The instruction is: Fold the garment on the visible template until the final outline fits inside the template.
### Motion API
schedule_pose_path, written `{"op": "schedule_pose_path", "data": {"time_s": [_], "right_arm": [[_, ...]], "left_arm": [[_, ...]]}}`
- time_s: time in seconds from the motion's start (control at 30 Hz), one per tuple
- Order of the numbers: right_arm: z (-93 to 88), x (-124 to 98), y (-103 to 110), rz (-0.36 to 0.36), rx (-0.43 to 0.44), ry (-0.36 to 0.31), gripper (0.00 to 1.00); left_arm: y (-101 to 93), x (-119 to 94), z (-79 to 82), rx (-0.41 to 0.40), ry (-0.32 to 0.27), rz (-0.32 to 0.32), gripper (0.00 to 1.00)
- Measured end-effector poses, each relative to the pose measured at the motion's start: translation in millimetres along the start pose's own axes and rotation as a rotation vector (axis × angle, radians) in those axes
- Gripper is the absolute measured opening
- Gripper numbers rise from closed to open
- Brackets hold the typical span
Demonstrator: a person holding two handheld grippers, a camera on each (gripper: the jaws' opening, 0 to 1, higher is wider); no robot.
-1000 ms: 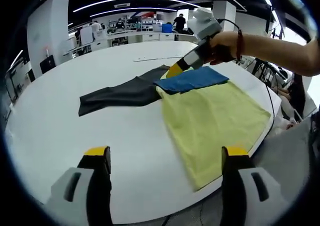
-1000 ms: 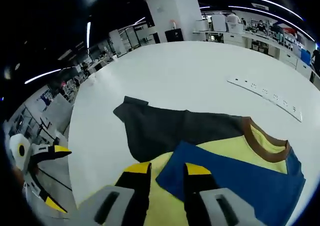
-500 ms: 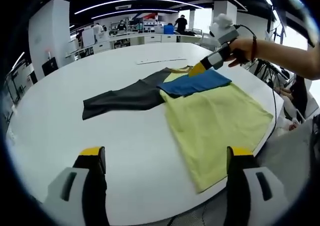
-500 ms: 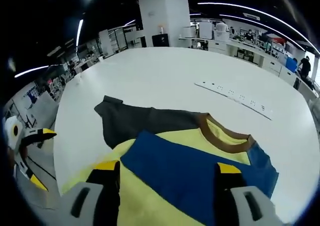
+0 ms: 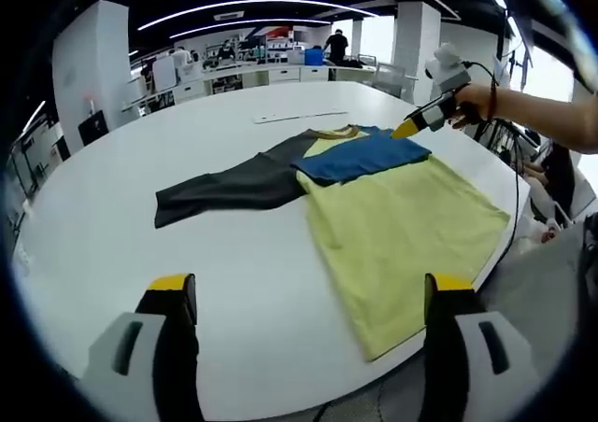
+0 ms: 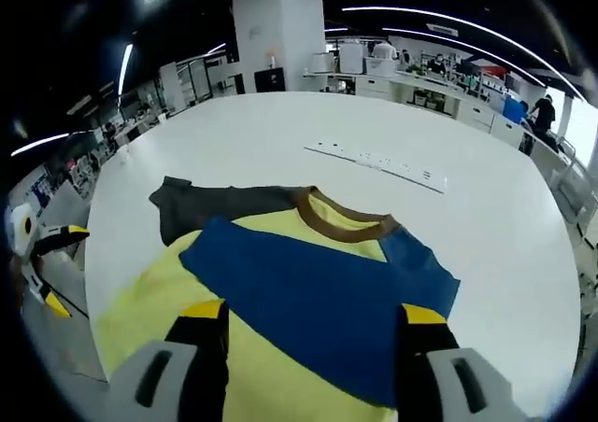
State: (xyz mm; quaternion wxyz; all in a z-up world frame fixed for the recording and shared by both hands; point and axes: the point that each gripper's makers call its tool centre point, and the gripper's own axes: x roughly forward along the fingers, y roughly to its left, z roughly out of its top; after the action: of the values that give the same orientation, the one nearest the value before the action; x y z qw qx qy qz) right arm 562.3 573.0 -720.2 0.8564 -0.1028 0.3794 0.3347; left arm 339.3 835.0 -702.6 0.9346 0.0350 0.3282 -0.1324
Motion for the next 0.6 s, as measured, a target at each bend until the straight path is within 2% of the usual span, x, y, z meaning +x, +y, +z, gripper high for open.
{"op": "schedule_pose_path", "data": {"time_s": [0.13,0.27,0.6], "right_arm": [[-14.6,-11,-21,-0.046,0.022,0.005,0.67],[-23.3,-20,-32,-0.055,0.036,0.001,0.62],[-45.2,-31,-47,-0.066,0.037,0.004,0.34]], "left_arm": [[-0.4,0,1.1,0.001,0.0,0.001,0.99],[-2.1,1,2.3,0.005,0.0,-0.001,0.99],[-5.0,0,4.9,0.014,0.004,-0.002,0.97]]}}
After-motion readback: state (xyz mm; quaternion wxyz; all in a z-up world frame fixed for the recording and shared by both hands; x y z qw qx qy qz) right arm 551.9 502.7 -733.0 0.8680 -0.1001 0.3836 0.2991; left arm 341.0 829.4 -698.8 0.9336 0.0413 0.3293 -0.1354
